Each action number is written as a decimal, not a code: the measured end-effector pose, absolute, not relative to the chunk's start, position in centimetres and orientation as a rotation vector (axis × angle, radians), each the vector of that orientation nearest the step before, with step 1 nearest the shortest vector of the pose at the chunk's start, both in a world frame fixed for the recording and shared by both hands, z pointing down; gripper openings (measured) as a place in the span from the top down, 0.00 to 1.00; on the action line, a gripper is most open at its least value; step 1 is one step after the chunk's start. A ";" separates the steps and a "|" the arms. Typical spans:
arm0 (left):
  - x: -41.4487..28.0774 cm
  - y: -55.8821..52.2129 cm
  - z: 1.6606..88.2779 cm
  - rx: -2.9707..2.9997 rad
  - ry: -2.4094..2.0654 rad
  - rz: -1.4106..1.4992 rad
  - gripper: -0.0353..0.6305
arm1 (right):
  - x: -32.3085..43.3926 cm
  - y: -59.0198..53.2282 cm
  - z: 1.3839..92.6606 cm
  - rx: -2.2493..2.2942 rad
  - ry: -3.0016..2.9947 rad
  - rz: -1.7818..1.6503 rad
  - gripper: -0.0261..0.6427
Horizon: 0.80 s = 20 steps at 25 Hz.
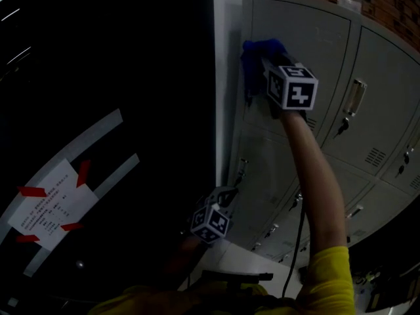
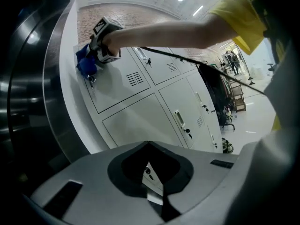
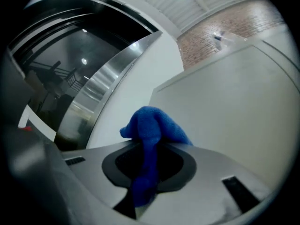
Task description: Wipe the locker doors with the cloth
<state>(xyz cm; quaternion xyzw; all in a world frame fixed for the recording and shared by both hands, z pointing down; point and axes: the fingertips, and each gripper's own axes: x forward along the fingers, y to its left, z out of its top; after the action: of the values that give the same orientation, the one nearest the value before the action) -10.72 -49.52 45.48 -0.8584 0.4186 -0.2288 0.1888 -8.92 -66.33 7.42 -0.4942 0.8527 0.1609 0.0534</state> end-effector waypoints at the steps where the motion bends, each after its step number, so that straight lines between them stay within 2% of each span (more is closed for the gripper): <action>1: -10.7 -49.6 45.5 -2.414 1.174 -0.644 0.96 | -8.4 -66.1 9.4 -1.494 2.589 0.464 0.85; 9: -9.3 -49.4 47.1 -2.452 1.126 -0.667 0.96 | -5.9 -65.5 22.9 -1.501 2.552 0.232 0.85; 14: -8.5 -49.0 48.3 -2.481 1.092 -0.683 0.96 | -7.7 -67.0 32.5 -1.567 2.716 0.173 0.86; 20: -9.0 -48.4 49.1 -2.500 1.103 -0.684 0.96 | -6.5 -62.8 35.9 -1.501 2.685 0.151 0.86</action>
<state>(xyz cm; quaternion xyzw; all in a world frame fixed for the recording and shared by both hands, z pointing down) -8.96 -48.42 49.08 -0.8758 0.3864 -0.2396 0.1618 -6.53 -62.75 35.86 -0.4871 0.8714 0.0490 0.0312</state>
